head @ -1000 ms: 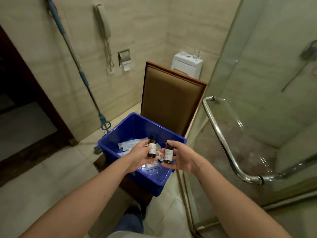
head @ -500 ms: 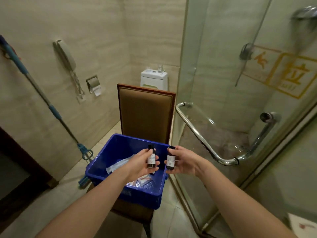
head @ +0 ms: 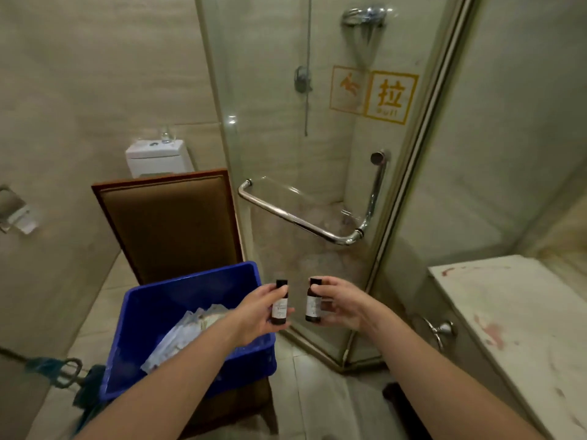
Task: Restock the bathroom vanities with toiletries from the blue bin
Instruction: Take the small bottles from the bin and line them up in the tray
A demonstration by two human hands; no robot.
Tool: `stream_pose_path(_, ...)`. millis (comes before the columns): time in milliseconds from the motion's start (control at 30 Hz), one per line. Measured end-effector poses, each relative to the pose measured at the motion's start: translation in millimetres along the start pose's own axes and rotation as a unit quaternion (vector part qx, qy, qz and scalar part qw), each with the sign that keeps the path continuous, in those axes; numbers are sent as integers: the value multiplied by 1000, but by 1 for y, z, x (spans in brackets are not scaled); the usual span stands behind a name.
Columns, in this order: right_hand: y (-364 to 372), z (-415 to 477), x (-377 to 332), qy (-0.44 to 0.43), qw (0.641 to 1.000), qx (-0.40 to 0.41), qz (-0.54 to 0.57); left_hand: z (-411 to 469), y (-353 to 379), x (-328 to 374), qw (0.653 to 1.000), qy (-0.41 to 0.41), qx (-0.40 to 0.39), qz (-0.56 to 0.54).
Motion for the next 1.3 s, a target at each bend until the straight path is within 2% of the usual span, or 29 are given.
stream_pose_path(300,-72,-100,58,-24,989,131,69,-20,93,-47,984,-32,-139,107)
stream_pose_path(600,-143,-192,84,-63,968,214,116,-41,201,-85,956,-45,-220,187)
stream_pose_path(800,-193,-247,94,-94,948,257,160,-36,270,-113,937,-38,-241,252)
stream_pose_path(967,-248,-294,100,-94,940,280,169,-39,344,-138,929,-64,-277,238)
stream_pose_path(1300,-385,-384,115,-110,921,327,179,-51,512,-189,901,-59,-338,265)
Point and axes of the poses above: each hand's wrist, its own z-axis towards the middle knuckle, its own y-axis out of the palm, x = y × z, the point moved 8 cm from there along z, towards the middle knuckle, and after that the axes turned 4 degrees about -y, right-handed, at the moved point
